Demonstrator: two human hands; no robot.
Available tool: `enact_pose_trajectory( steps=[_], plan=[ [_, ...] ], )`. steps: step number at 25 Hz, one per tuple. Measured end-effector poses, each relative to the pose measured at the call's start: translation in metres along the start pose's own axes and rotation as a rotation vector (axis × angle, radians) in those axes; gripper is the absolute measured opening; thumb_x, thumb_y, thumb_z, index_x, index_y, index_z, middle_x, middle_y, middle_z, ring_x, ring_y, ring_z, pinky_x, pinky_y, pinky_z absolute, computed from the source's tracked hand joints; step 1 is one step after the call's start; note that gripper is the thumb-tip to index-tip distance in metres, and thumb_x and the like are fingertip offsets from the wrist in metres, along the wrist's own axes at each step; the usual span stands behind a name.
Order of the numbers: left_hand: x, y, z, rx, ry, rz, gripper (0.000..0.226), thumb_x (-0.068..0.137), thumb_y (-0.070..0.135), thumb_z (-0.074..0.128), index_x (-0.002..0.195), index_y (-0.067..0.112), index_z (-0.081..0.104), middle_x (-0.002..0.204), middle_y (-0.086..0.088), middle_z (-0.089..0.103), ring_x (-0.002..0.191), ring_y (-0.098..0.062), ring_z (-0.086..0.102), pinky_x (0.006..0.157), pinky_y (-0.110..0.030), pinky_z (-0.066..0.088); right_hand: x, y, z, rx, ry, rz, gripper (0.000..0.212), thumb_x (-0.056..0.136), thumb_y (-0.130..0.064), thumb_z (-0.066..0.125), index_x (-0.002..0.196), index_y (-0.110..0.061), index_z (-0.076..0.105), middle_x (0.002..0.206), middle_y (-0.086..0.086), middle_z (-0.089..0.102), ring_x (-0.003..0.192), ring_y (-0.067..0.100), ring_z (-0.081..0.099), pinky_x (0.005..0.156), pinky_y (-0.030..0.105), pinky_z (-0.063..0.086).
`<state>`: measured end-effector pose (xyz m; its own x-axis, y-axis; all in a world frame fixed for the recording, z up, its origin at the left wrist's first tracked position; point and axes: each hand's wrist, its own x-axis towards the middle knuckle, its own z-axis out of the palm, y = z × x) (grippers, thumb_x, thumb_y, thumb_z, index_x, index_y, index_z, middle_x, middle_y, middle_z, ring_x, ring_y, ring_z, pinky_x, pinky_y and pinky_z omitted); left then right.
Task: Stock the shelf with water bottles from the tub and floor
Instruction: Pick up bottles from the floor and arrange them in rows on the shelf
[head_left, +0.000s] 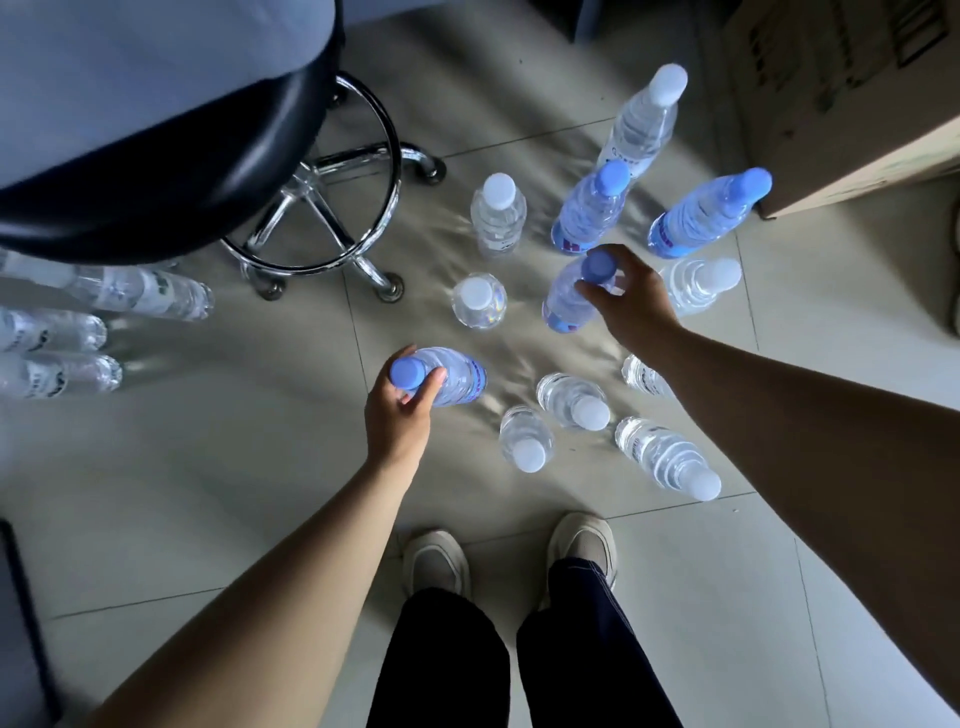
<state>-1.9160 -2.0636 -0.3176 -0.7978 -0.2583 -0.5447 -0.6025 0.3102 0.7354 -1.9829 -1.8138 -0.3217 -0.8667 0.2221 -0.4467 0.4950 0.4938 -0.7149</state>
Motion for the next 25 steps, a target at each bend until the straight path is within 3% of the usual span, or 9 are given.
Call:
enact_pose_trajectory(
  steps=[4, 8, 10, 14, 18, 20, 22, 25],
  plan=[
    [-0.042, 0.028, -0.034, -0.021, 0.02, 0.017, 0.046, 0.078, 0.026, 0.068, 0.121, 0.012, 0.057, 0.12, -0.004, 0.064, 0.108, -0.017, 0.061, 0.097, -0.03, 0.045, -0.047, -0.045, -0.048, 0.032, -0.026, -0.032, 0.032, 0.085, -0.021, 0.065, 0.116, -0.019, 0.057, 0.107, -0.003, 0.061, 0.096, 0.013, 0.054, 0.077, 0.022, 0.035],
    [-0.086, 0.089, -0.067, -0.027, 0.002, 0.029, 0.047, 0.071, 0.035, 0.065, 0.115, 0.02, 0.058, 0.117, -0.001, 0.064, 0.111, -0.022, 0.061, 0.1, -0.037, 0.045, -0.088, -0.122, -0.115, -0.004, -0.064, -0.116, 0.029, 0.084, -0.022, 0.066, 0.112, -0.019, 0.058, 0.1, -0.005, 0.063, 0.092, 0.015, 0.056, 0.077, 0.027, 0.039],
    [-0.105, 0.136, -0.085, -0.03, -0.017, 0.08, 0.045, 0.067, 0.042, 0.066, 0.11, 0.028, 0.057, 0.113, 0.002, 0.064, 0.109, -0.021, 0.061, 0.1, -0.038, 0.046, -0.109, -0.167, -0.151, 0.013, -0.051, -0.161, 0.029, 0.084, -0.021, 0.067, 0.111, -0.02, 0.058, 0.1, -0.003, 0.064, 0.091, 0.015, 0.056, 0.078, 0.027, 0.041],
    [-0.144, 0.241, -0.125, -0.047, -0.057, 0.192, 0.047, 0.059, 0.054, 0.063, 0.102, 0.037, 0.059, 0.105, 0.008, 0.068, 0.102, -0.016, 0.065, 0.095, -0.036, 0.049, -0.151, -0.267, -0.227, 0.016, 0.014, -0.23, 0.024, 0.082, -0.021, 0.07, 0.104, -0.021, 0.059, 0.087, -0.009, 0.06, 0.079, 0.011, 0.053, 0.065, 0.012, 0.04],
    [-0.187, 0.356, -0.167, -0.046, -0.1, 0.351, 0.04, 0.056, 0.054, 0.064, 0.094, 0.041, 0.061, 0.093, 0.017, 0.07, 0.092, -0.01, 0.065, 0.088, -0.029, 0.05, -0.194, -0.371, -0.303, -0.019, -0.056, -0.386, 0.025, 0.079, -0.025, 0.074, 0.096, -0.023, 0.055, 0.086, -0.009, 0.061, 0.085, 0.011, 0.059, 0.076, 0.022, 0.045],
    [-0.213, 0.423, -0.192, -0.028, -0.11, 0.402, 0.041, 0.051, 0.057, 0.066, 0.088, 0.038, 0.062, 0.09, 0.005, 0.072, 0.084, -0.013, 0.064, 0.081, -0.031, 0.05, -0.22, -0.433, -0.349, -0.058, -0.071, -0.454, 0.023, 0.081, -0.02, 0.072, 0.096, -0.02, 0.055, 0.081, -0.009, 0.058, 0.073, -0.005, 0.055, 0.068, 0.007, 0.041],
    [-0.234, 0.487, -0.218, 0.001, -0.148, 0.444, 0.031, 0.058, 0.046, 0.077, 0.082, 0.029, 0.065, 0.083, -0.003, 0.071, 0.073, -0.01, 0.06, 0.07, -0.025, 0.051, -0.246, -0.491, -0.391, -0.106, -0.065, -0.518, 0.019, 0.083, -0.02, 0.07, 0.095, -0.017, 0.056, 0.078, -0.007, 0.057, 0.059, -0.012, 0.051, 0.059, 0.003, 0.038],
    [-0.266, 0.574, -0.259, 0.053, -0.213, 0.542, 0.013, 0.074, 0.017, 0.078, 0.082, 0.019, 0.068, 0.076, 0.003, 0.067, 0.061, 0.003, 0.055, 0.063, -0.013, 0.045, -0.283, -0.566, -0.44, -0.139, -0.052, -0.578, 0.02, 0.084, -0.026, 0.069, 0.099, -0.017, 0.059, 0.084, -0.005, 0.062, 0.067, -0.004, 0.054, 0.066, 0.014, 0.043]
  ],
)
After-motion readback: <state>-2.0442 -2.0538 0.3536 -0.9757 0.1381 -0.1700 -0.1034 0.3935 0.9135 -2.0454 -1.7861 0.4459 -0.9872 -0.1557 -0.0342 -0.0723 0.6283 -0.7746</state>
